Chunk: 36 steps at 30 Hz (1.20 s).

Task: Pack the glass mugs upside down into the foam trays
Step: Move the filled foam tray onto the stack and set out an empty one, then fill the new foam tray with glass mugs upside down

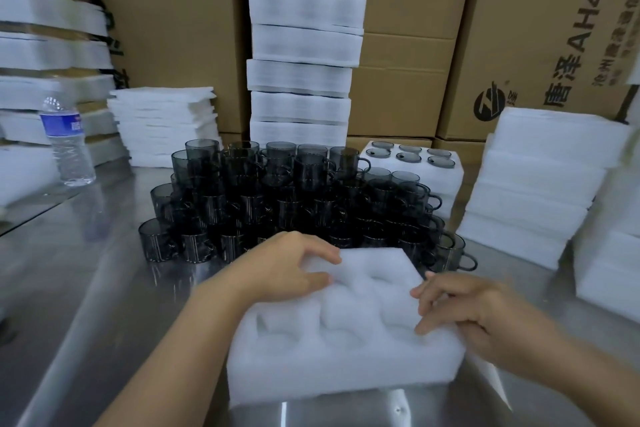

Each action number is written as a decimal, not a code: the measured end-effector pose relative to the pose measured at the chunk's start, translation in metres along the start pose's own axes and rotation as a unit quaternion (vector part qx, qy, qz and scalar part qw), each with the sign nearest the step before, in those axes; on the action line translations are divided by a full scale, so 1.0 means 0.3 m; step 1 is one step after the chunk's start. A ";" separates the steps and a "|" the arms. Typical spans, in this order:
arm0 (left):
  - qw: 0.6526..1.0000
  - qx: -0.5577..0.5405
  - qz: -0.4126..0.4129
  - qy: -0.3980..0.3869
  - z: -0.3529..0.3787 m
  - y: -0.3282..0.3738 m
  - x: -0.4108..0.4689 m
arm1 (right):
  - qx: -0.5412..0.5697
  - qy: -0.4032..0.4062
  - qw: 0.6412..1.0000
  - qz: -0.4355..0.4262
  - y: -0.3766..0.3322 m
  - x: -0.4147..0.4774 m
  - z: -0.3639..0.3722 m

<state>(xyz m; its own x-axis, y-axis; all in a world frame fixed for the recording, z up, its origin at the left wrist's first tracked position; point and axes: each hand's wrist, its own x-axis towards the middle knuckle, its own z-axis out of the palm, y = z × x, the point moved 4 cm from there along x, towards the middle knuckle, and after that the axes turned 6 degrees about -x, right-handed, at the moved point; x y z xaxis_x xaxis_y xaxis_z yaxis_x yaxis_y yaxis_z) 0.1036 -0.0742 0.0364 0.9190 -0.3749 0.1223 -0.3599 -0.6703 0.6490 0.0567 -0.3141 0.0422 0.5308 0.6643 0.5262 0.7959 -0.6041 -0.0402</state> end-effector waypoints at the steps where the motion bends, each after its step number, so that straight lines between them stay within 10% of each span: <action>1: 1.000 -0.010 0.005 0.005 0.007 0.001 0.003 | 0.038 -0.014 0.998 0.038 0.013 0.021 -0.011; 8: 0.998 -0.044 0.038 0.024 0.034 0.019 0.020 | 0.108 0.032 0.974 0.198 0.044 0.266 -0.048; 16: 0.996 -0.046 0.065 0.036 0.044 0.033 0.031 | 0.048 -0.033 0.971 0.231 0.051 0.635 0.091; 36: 0.986 -0.143 0.053 0.063 0.040 0.025 0.048 | 0.021 0.115 0.954 0.276 0.018 0.631 0.169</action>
<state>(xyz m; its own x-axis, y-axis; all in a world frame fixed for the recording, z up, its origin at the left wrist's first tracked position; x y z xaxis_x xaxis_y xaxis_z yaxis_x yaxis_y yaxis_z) 0.1121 -0.0921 0.0341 0.8981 -0.3380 0.2815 -0.4110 -0.4170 0.8107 0.1761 -0.1692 0.0986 0.7979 0.1333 0.5879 0.4274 -0.8128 -0.3959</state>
